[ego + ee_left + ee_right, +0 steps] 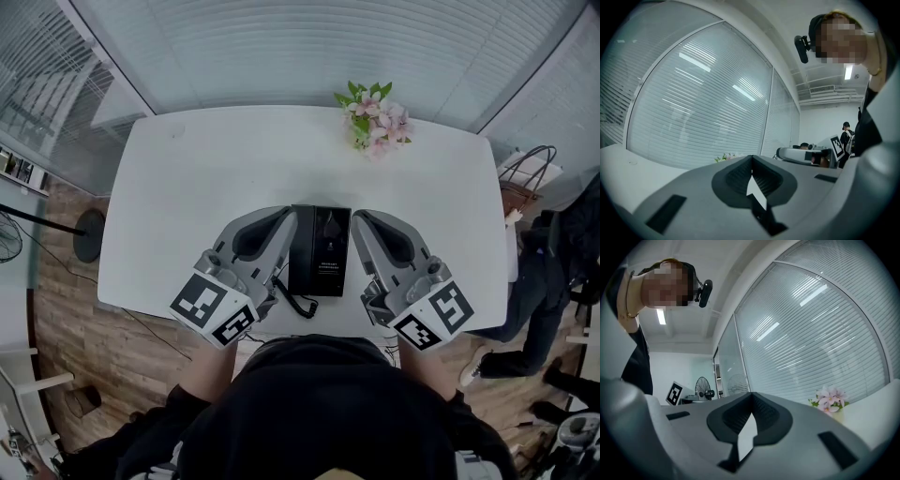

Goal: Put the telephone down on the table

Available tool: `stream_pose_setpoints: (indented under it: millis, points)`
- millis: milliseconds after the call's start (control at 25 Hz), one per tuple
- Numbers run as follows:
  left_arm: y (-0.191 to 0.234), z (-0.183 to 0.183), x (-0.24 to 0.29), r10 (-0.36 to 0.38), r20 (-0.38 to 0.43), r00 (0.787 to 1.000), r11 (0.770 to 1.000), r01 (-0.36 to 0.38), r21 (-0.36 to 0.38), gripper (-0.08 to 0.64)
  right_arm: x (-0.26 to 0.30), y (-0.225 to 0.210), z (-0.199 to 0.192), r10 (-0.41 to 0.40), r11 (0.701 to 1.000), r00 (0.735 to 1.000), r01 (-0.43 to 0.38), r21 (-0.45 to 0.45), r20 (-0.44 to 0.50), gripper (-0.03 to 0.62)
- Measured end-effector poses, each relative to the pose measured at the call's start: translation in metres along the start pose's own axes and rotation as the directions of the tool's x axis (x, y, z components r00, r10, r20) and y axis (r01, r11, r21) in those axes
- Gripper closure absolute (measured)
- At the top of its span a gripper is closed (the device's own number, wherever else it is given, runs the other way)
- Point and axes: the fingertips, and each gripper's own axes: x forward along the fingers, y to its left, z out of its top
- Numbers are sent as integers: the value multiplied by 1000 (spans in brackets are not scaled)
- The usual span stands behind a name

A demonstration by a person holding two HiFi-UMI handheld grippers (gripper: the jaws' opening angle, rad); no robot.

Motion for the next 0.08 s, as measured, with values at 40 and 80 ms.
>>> stream_pose_setpoints:
  millis: [40, 80]
  points:
    - [1, 0, 0, -1, 0, 1000, 1000, 1, 1, 546, 0, 0, 0, 0, 1000, 1000, 0, -1, 0, 589]
    - [1, 0, -1, -1, 1, 1000, 1000, 1, 1, 546, 1, 1, -1, 0, 1000, 1000, 0, -1, 0, 589]
